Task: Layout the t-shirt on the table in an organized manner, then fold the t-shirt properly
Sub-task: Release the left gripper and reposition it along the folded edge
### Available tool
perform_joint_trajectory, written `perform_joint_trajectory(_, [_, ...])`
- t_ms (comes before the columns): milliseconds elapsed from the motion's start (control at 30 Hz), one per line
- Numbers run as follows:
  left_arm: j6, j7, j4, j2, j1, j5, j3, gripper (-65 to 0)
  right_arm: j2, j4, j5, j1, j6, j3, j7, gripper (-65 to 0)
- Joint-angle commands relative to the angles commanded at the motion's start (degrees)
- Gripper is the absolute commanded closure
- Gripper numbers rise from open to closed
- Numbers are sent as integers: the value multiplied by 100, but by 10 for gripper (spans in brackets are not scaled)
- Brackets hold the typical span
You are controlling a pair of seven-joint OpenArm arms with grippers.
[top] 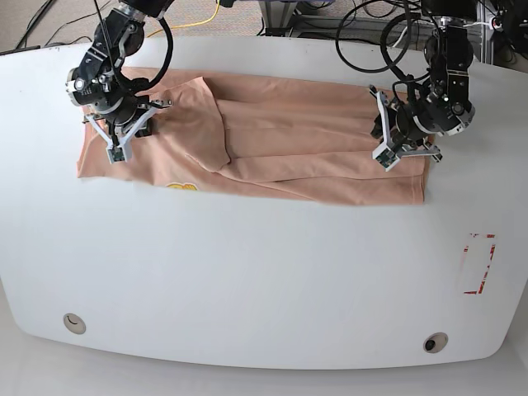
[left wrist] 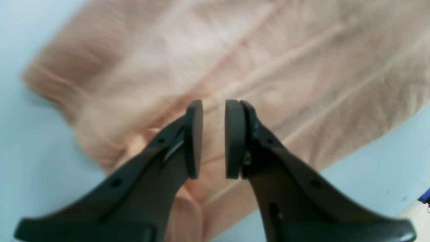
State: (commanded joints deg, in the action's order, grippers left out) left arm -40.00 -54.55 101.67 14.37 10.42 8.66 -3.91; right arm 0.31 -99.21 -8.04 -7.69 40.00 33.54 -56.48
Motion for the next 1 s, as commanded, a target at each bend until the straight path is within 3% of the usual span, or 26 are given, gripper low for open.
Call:
perform_joint_trajectory(133, [0,18,-422,18,-62,9,0,-93,141,475,18,35,0,0,378,-41])
perform_joint_trajectory(367, [0,18,-1020,26,-545,9,35,-93,571,1284,9,466,0,9,510,-41])
perform_joint_trajectory(533, [0,18,-1486,26,-1020,0,114,-93,835,1802,26,782,0,-9,862,-41])
perform_joint_trajectory(767, [0,-26,-1398,26,-1301,35,264,-97,1046,2040,9,993,0,-18,905,-41])
perform_joint_trajectory(833, [0,-70,-1187,26,-1336,35,255,-121,1055,2040,9,993,0,-18,905,-41])
perform_joint_trajectory(1000, [0,-615,-501,26,-1459,44,141,-271,1046,2040,9,993,0,-18,905,-41])
